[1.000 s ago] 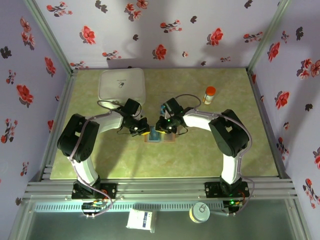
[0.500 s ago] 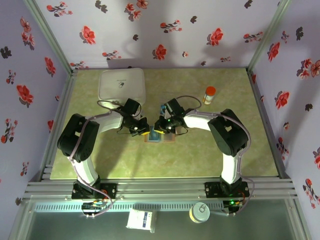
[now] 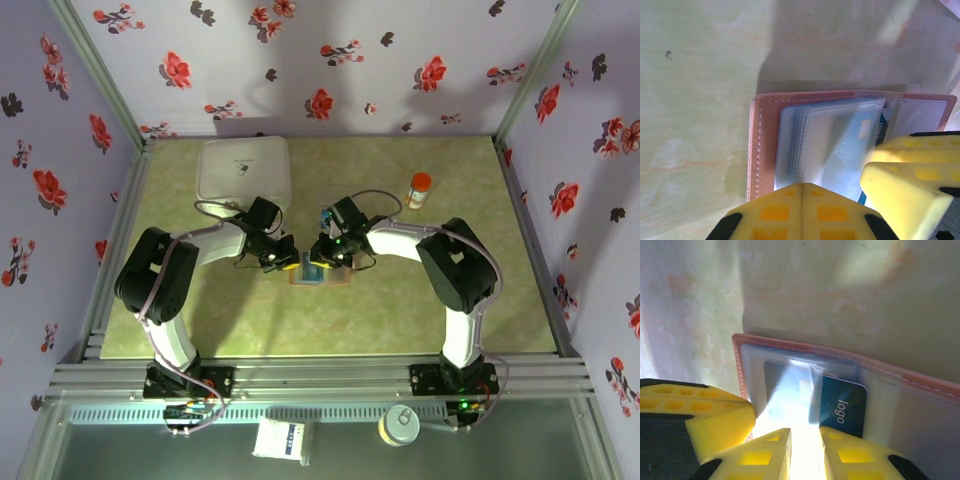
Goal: Take the credit cards out of the card holder
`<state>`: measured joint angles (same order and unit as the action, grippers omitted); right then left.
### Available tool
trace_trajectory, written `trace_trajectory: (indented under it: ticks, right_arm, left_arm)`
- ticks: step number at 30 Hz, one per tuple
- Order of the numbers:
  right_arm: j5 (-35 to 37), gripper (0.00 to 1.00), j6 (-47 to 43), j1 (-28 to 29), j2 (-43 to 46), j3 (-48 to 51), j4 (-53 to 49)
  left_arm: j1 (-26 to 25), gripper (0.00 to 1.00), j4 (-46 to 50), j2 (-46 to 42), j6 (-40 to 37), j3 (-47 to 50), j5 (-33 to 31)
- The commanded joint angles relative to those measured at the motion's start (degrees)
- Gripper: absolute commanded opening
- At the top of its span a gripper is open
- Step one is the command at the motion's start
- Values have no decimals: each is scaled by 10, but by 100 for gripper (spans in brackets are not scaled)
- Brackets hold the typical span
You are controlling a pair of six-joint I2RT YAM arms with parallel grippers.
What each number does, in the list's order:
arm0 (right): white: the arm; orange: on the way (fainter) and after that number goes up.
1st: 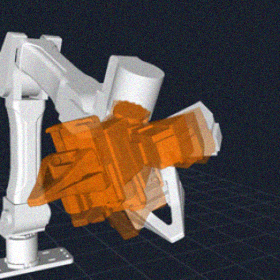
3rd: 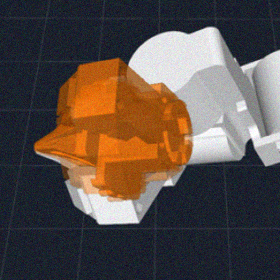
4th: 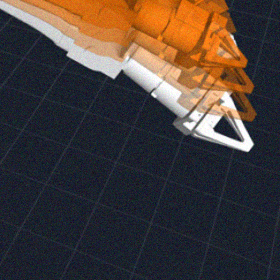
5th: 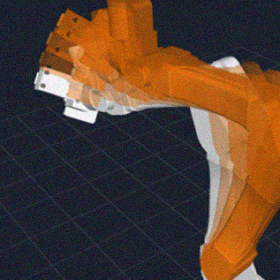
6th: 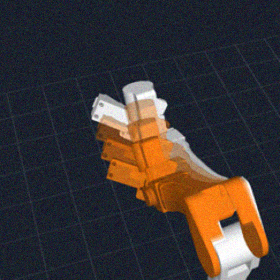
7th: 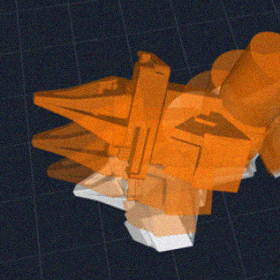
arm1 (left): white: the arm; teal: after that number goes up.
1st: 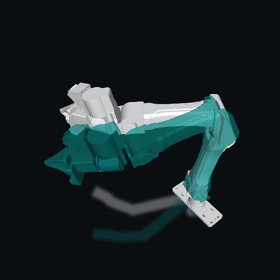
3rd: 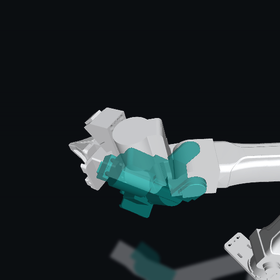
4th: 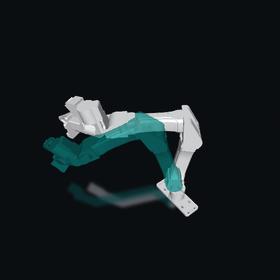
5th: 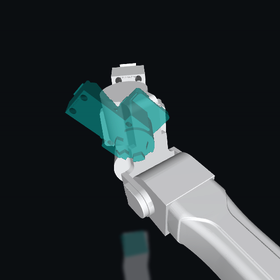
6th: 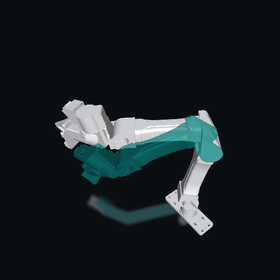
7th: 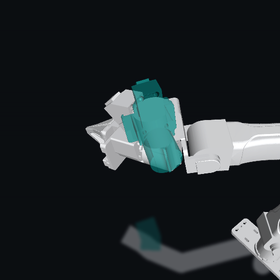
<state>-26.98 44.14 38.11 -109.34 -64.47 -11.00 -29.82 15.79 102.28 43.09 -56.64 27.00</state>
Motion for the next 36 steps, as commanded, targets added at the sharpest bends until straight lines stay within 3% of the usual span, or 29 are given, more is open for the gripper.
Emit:
trace_trajectory:
  ticks: [1,16,36]
  right_arm:
    - [25,23,-14,-3,15,-2,-39]
    - [29,24,12,-11,60,36,-2]
    - [15,25,29,-19,41,60,14]
  left_arm:
    - [4,0,21,7,-8,-10,-8]
    - [-1,0,40,-22,-8,-32,5]
    - [-25,0,45,23,-10,-40,3]
